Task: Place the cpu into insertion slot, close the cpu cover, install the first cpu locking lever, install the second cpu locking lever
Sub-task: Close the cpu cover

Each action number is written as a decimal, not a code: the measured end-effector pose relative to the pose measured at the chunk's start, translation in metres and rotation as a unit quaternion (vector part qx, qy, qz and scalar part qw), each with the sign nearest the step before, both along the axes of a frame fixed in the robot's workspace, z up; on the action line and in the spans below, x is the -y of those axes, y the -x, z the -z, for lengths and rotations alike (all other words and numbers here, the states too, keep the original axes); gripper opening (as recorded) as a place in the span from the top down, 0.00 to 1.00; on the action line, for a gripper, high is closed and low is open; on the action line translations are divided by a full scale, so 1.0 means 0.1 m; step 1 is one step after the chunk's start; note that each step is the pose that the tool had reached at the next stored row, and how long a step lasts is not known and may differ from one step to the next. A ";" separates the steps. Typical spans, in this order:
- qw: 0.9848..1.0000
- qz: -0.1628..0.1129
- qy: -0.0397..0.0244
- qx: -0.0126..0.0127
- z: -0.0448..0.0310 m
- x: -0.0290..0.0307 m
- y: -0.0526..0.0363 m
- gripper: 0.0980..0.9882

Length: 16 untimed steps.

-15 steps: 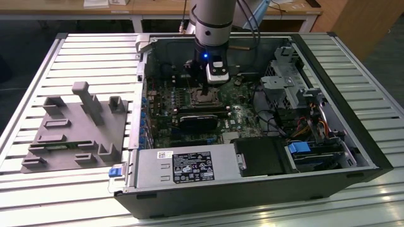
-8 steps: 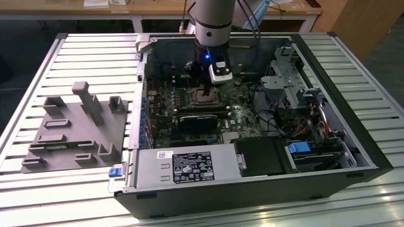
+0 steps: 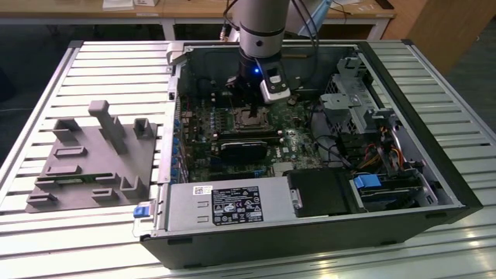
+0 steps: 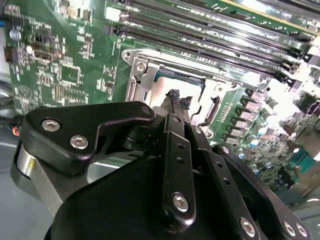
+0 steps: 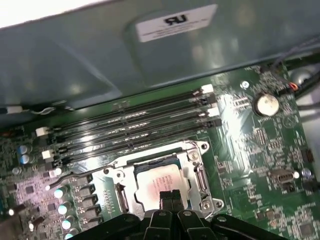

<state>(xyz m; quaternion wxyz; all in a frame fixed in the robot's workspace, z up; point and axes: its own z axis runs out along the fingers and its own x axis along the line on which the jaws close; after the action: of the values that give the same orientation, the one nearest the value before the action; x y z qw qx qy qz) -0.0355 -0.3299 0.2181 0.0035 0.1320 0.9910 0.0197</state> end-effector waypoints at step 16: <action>0.996 -0.087 -0.011 0.000 0.003 0.004 0.001 0.99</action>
<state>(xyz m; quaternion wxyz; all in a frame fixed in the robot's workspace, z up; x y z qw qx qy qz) -0.0356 -0.3304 0.2177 0.0006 0.0450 0.9985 0.0311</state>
